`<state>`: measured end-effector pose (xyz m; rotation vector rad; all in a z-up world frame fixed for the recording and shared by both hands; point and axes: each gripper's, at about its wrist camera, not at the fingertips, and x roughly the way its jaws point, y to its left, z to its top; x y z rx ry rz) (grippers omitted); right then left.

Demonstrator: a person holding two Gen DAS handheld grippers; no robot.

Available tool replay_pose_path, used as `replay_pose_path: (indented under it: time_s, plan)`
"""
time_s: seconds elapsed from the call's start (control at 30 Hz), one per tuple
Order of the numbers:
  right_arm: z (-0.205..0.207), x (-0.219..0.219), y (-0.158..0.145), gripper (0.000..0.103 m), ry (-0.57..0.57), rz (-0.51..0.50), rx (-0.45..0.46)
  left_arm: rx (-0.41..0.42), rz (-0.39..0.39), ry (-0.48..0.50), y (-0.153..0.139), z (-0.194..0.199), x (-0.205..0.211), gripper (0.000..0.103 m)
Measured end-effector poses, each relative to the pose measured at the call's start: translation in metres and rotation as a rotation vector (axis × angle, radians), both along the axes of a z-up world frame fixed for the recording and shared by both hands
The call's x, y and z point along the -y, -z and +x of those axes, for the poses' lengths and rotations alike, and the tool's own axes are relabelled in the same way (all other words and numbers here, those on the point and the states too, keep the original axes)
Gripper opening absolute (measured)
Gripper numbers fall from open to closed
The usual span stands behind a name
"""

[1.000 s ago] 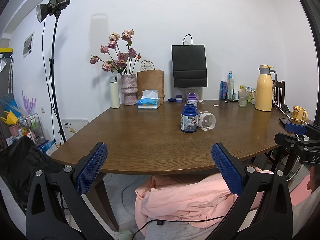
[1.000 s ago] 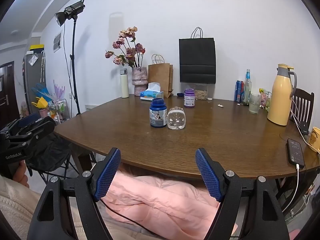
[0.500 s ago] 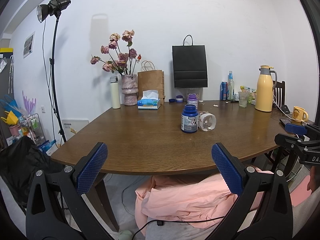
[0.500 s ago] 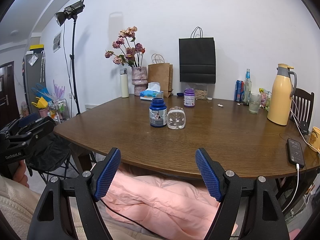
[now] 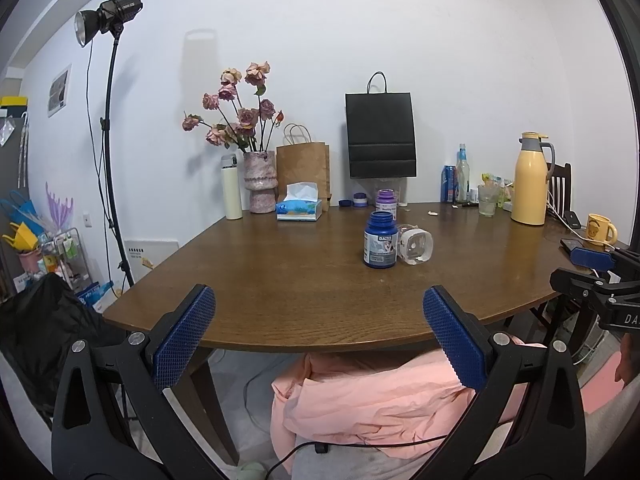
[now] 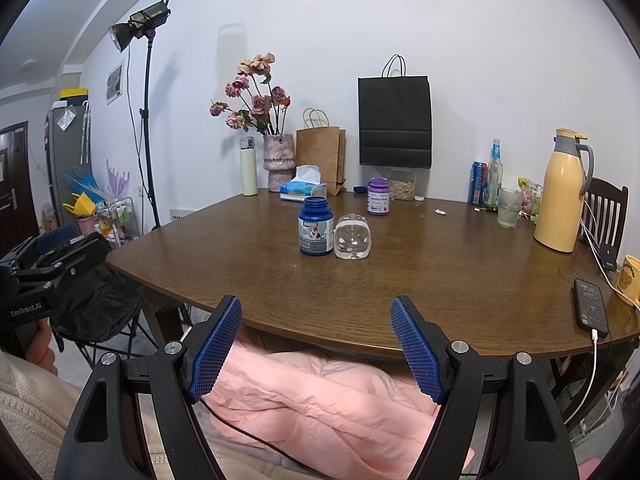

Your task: Flip cup upright

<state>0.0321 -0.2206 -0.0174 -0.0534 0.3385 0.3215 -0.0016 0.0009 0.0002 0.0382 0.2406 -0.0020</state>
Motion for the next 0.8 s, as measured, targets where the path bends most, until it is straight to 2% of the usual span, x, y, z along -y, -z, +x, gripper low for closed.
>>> replay_pose_path:
  time_s: [0.8]
  plan:
    - [-0.0001, -0.0007, 0.0005, 0.082, 0.000, -0.001, 0.000, 0.002, 0.000, 0.001, 0.0001, -0.0004, -0.0003, 0.103]
